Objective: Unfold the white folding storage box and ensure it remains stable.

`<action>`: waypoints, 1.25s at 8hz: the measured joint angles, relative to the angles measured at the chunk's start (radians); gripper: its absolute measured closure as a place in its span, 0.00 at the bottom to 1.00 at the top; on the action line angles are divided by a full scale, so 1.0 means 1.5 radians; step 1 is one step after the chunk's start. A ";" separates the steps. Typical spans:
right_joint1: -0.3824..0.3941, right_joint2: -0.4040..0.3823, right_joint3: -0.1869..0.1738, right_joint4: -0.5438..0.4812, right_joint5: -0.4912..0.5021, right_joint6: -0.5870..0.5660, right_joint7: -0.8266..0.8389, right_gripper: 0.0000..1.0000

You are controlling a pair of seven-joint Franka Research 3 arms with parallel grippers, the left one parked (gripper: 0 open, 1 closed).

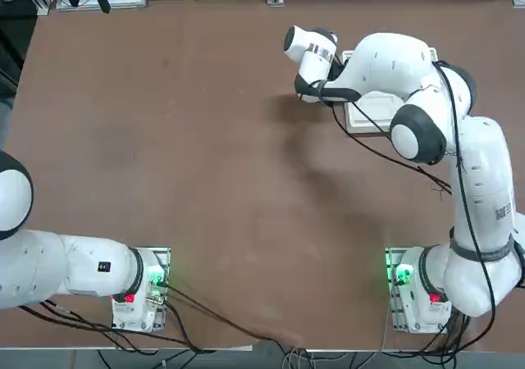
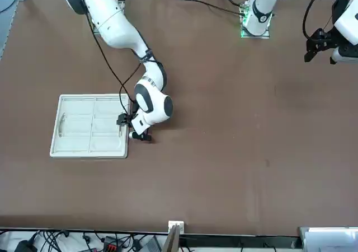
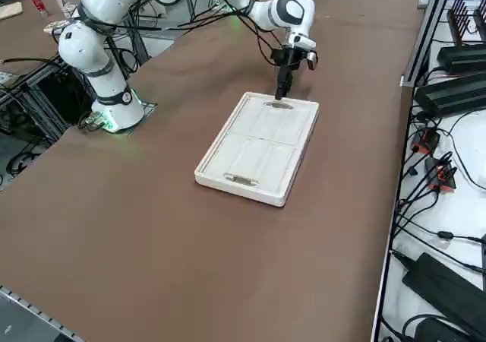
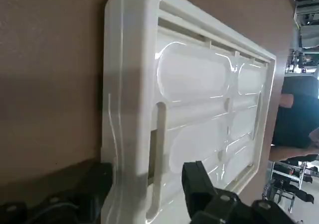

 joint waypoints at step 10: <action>0.006 0.002 0.002 0.004 0.003 0.011 0.000 0.59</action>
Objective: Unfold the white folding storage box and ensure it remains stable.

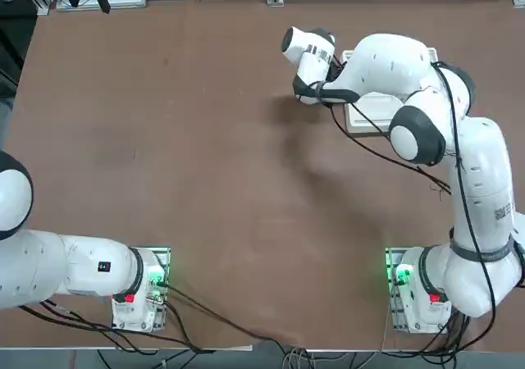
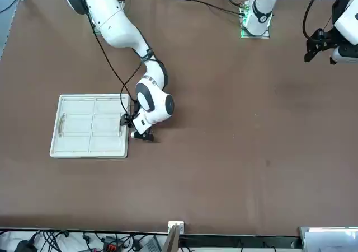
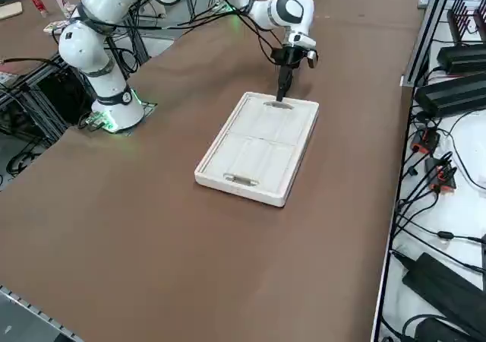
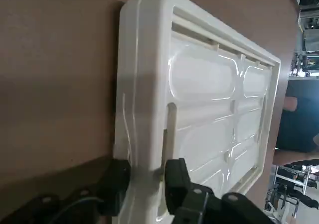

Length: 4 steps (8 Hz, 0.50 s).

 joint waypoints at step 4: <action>0.001 0.001 -0.001 0.004 0.002 -0.002 0.010 0.70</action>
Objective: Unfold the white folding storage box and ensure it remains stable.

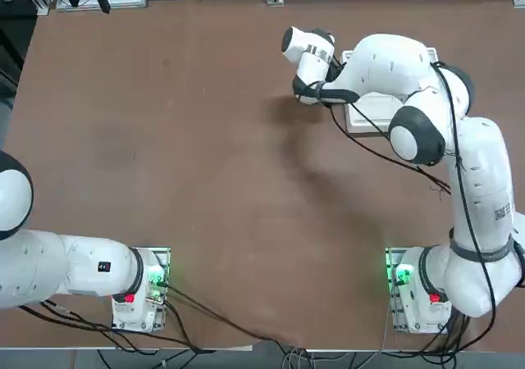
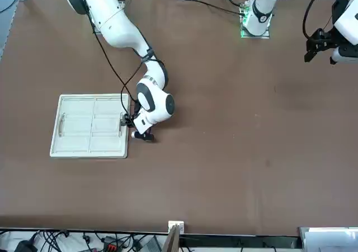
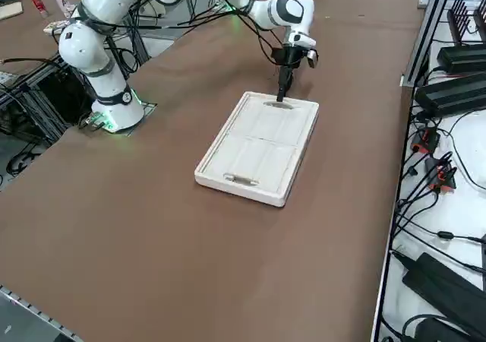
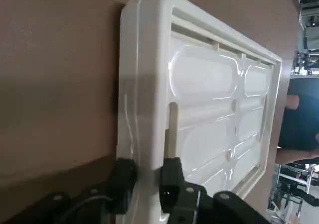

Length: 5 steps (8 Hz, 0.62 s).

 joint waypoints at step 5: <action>0.003 0.001 0.000 0.037 0.003 -0.048 0.011 0.70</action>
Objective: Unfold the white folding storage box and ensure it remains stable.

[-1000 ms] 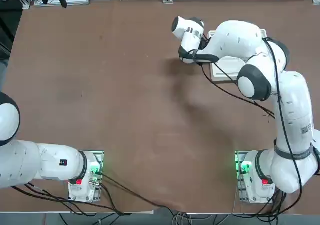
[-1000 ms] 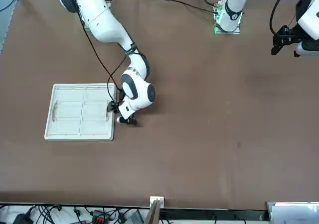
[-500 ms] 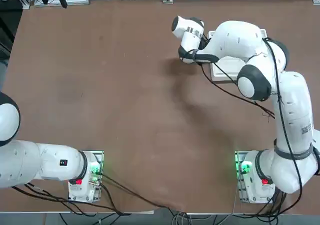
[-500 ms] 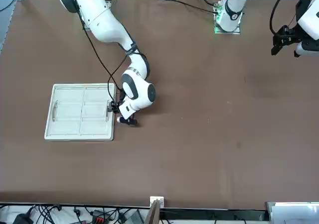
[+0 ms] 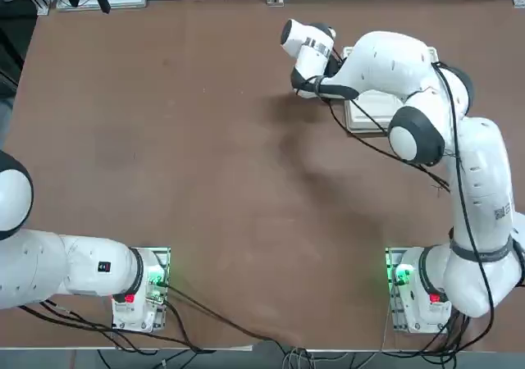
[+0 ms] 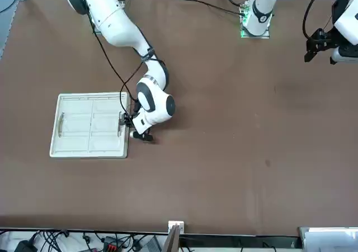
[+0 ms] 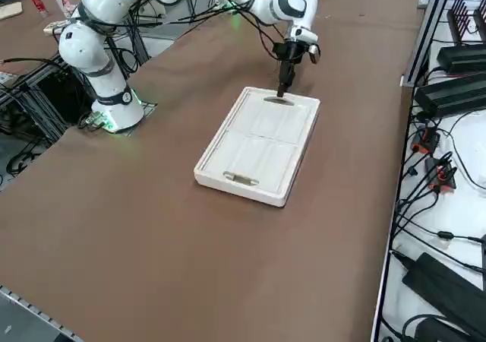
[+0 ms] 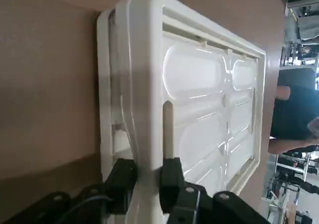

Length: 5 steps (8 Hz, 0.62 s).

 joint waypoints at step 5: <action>0.020 0.000 -0.011 0.019 -0.008 -0.041 0.020 0.70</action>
